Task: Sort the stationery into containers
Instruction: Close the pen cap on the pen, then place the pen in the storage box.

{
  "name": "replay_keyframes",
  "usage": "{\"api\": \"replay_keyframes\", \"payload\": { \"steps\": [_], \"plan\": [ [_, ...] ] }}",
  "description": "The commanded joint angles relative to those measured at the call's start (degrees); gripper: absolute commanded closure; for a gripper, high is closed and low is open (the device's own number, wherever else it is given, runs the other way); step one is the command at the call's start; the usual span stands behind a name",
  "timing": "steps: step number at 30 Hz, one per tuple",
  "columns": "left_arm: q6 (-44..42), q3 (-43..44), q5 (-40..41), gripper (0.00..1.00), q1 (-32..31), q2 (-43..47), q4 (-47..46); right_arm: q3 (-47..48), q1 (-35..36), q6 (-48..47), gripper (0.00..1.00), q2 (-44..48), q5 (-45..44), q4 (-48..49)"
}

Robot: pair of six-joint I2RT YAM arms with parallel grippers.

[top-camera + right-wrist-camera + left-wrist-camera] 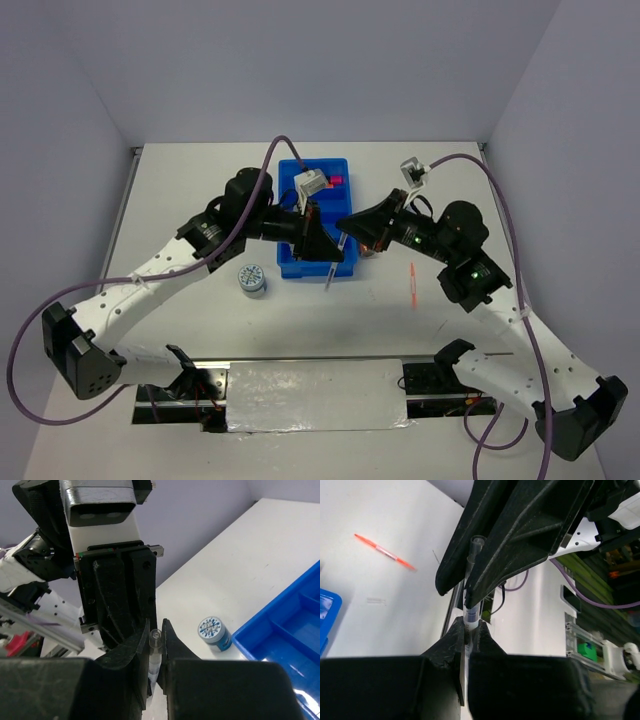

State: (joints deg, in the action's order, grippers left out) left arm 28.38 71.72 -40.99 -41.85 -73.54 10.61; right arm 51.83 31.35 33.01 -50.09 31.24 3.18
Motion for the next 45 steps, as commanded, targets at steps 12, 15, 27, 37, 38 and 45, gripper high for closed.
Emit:
{"api": "replay_keyframes", "payload": {
  "steps": [12,15,27,37,38,45],
  "plan": [
    [-24.1,17.3,7.7,1.00,6.9,-11.0,18.4,15.6,-3.8,-5.9,0.20,2.4,-13.3,-20.7],
    [-35.0,13.5,14.9,1.00,7.0,-12.8,16.5,19.7,-6.7,-4.5,0.18,4.3,-23.1,-26.5],
    [-61.2,26.6,37.4,1.00,8.4,-36.3,8.8,20.2,-7.4,-5.2,0.17,12.7,-30.1,-40.0],
    [-64.9,32.4,40.1,1.00,9.3,-45.3,7.9,20.8,-7.3,-5.9,0.17,13.1,-28.5,-44.6],
    [-65.2,31.6,39.9,1.00,9.4,-45.6,6.5,20.9,-7.3,-5.9,0.17,12.9,-28.3,-44.7],
    [-63.6,30.8,37.9,0.80,10.7,-47.1,4.5,23.3,-7.3,-6.4,0.17,10.5,-27.4,-45.5]
  ]
}}
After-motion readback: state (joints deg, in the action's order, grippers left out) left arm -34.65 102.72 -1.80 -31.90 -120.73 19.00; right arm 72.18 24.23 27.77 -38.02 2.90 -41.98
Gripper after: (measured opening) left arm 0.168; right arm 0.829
